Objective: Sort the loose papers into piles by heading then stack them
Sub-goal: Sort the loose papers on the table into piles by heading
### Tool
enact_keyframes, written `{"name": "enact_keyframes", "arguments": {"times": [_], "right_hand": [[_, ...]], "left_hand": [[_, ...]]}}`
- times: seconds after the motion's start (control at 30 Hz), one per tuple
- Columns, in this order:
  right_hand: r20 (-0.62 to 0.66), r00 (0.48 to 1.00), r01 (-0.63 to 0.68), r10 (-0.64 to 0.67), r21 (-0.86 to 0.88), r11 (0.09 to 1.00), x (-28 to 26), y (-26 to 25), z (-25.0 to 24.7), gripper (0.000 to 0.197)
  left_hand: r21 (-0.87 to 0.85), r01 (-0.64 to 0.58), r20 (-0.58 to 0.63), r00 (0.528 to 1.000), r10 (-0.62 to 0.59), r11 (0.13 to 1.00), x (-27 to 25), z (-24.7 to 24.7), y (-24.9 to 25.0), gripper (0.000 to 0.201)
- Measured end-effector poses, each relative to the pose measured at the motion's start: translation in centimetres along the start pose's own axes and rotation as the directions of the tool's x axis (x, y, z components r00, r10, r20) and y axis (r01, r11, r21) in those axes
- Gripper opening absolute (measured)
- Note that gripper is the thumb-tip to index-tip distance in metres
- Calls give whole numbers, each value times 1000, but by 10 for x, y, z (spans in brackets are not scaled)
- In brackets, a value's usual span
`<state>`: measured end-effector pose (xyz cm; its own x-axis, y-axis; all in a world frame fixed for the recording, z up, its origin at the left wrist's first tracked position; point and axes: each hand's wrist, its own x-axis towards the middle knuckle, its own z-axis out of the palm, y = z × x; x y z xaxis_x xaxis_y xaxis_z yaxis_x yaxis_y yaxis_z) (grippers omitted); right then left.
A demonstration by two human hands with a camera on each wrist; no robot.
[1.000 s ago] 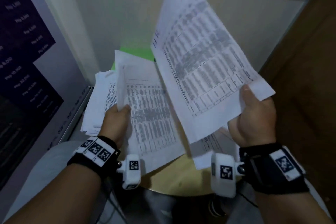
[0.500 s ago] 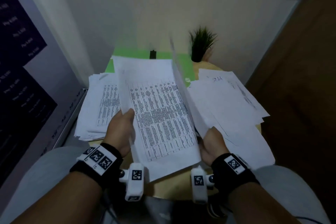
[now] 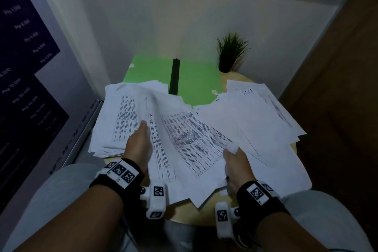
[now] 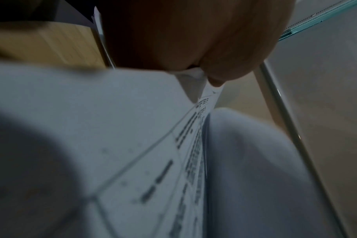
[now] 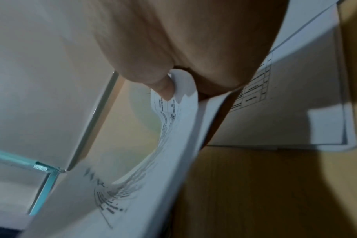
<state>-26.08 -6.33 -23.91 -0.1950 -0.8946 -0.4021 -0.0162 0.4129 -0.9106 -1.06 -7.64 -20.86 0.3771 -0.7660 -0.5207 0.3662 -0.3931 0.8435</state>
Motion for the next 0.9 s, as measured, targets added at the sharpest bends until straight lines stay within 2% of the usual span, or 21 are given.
{"name": "enact_keyframes", "arguments": {"times": [0.07, 0.13, 0.2, 0.27, 0.3, 0.37, 0.43, 0.53, 0.57, 0.6, 0.67, 0.73, 0.77, 0.83, 0.9], "right_hand": [[-18, 1000, -5, 5, -2, 1000, -2, 0, 3, 28], [-10, 1000, -11, 11, 1, 1000, -4, 1, 6, 25], [1, 1000, -12, 12, 19, 1000, -6, -1, 8, 26], [35, 999, 2, -4, 58, 998, -6, -5, 7, 27], [41, 999, 0, -3, 91, 996, -6, -9, 5, 26], [22, 999, 30, -33, 132, 991, -5, -22, -3, 25], [29, 994, 100, -104, 119, 988, -4, -38, -17, 29], [184, 965, 183, -187, 37, 982, -9, -59, -35, 50], [241, 949, 212, -205, -3, 977, -13, -63, -37, 51], [268, 937, 244, -223, -49, 968, -18, -65, -35, 44], [260, 921, 328, -289, -116, 938, -28, -69, -25, 13], [218, 901, 409, -376, -134, 903, -34, -70, -15, 21], [183, 891, 440, -415, -126, 889, -33, -70, -11, 19], [105, 864, 502, -492, -118, 857, -37, -74, -5, 18], [5, 822, 567, -569, -81, 820, -41, -81, -3, 22]], "left_hand": [[-79, 30, 88, 996, -23, 996, 3, -2, -3, 66], [-16, 39, 139, 990, -36, 999, -8, 2, 0, 73], [37, -11, 95, 995, 7, 999, -13, 4, -1, 61], [65, -164, 69, 985, 160, 984, -8, 2, -4, 25], [92, -211, 62, 977, 206, 973, -6, 0, -3, 12], [100, -258, 89, 964, 250, 961, -3, -2, 2, 16], [-11, -296, 207, 934, 292, 955, -8, -3, 14, 29], [-76, -287, 355, 887, 295, 955, -21, -5, 27, 30], [-67, -284, 385, 877, 288, 956, -24, -7, 27, 29], [-54, -286, 404, 870, 283, 957, -28, -7, 26, 29], [-12, -317, 385, 874, 297, 948, -32, -2, 23, 27], [53, -411, 311, 873, 375, 910, -33, 3, 19, 17], [79, -461, 272, 863, 426, 884, -34, 5, 18, 14], [105, -562, 203, 820, 535, 821, -38, 9, 20, 17], [123, -677, 189, 734, 652, 726, -48, 12, 25, 25]]}}
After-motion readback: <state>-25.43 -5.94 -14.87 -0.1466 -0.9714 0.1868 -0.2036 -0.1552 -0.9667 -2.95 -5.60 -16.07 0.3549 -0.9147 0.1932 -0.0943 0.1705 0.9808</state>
